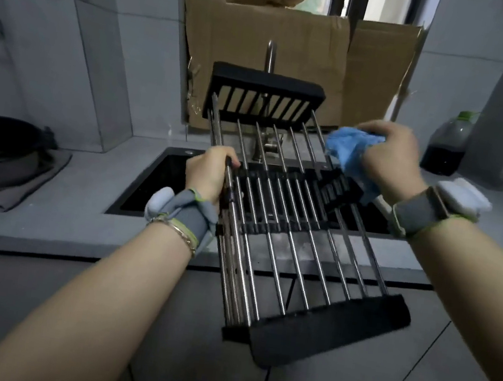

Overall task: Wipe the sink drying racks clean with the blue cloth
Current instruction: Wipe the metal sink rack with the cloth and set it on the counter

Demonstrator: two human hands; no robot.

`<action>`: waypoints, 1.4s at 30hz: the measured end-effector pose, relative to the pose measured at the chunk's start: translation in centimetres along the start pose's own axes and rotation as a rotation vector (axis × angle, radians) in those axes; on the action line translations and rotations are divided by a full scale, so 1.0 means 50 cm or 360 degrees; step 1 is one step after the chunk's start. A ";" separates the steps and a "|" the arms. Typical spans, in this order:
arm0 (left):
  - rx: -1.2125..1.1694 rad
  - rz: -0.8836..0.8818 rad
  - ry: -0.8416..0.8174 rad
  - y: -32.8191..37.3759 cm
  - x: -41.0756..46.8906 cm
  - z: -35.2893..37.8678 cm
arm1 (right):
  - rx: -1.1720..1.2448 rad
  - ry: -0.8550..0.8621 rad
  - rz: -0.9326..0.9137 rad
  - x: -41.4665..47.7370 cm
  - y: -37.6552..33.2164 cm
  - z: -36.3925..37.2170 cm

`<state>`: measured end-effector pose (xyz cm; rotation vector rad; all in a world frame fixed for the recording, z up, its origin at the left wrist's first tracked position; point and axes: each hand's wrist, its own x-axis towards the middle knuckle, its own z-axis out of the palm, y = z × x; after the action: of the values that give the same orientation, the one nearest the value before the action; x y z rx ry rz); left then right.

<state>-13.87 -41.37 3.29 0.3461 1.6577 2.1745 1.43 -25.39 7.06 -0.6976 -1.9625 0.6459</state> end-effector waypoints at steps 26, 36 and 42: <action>-0.0554 0.0035 0.0672 -0.009 0.069 -0.061 | -0.0339 0.0002 -0.0180 -0.141 0.139 0.085; -0.0556 0.0076 0.0697 -0.025 0.079 -0.034 | -0.0009 0.0144 -0.0817 -0.342 0.056 0.165; -0.0604 0.0005 0.0670 -0.024 0.074 -0.046 | -0.0136 0.0087 -0.0695 -0.208 0.121 0.113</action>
<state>-17.97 -41.43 1.36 -0.2311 1.3771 2.6270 1.97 -29.26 -5.62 -0.3136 -2.0120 0.2747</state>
